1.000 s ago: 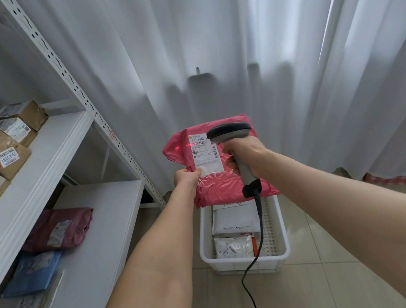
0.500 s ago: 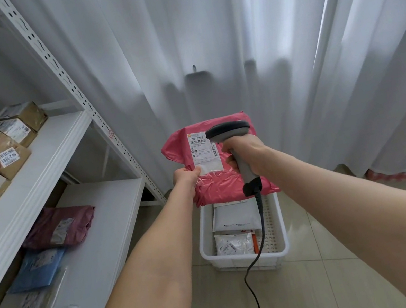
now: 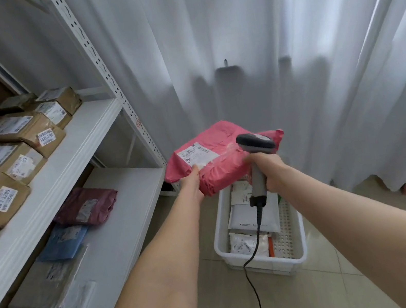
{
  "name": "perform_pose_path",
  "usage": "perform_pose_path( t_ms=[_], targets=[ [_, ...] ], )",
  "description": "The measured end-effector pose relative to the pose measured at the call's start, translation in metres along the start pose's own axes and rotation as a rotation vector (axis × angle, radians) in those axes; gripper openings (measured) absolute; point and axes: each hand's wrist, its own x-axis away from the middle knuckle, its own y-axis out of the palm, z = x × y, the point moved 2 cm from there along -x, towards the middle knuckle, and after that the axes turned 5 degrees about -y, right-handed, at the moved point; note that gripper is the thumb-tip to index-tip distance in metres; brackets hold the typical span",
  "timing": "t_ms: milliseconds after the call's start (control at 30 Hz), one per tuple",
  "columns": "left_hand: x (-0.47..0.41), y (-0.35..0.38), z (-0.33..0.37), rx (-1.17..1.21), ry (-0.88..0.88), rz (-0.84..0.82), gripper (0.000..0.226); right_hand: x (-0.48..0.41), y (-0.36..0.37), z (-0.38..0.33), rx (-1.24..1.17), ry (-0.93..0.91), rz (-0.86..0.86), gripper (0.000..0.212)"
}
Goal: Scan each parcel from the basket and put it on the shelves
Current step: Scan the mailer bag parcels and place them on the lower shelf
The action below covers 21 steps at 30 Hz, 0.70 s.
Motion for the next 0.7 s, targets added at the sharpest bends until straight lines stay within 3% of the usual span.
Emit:
perform_pose_path(
  t_ms=[100,233,400,467,700],
  targets=[
    [-0.002,-0.023,0.004,0.101,0.013,0.060,0.043,-0.006,0.016,0.015,0.013,0.027,-0.052,0.034],
    [-0.005,-0.065,0.002,0.154,-0.016,0.095,0.040,-0.006,0.057,0.032,-0.059,0.077,-0.203,0.023],
    [-0.018,-0.138,0.000,0.166,-0.010,0.221,0.038,-0.004,0.120,0.059,-0.077,0.089,-0.351,0.043],
    [-0.022,-0.165,0.002,0.140,-0.004,0.262,0.035,-0.005,0.145,0.069,-0.083,0.107,-0.388,0.041],
    [-0.047,-0.220,0.029,0.166,-0.046,0.106,0.035,-0.016,0.231,0.096,0.041,0.134,-0.397,0.016]
  ],
)
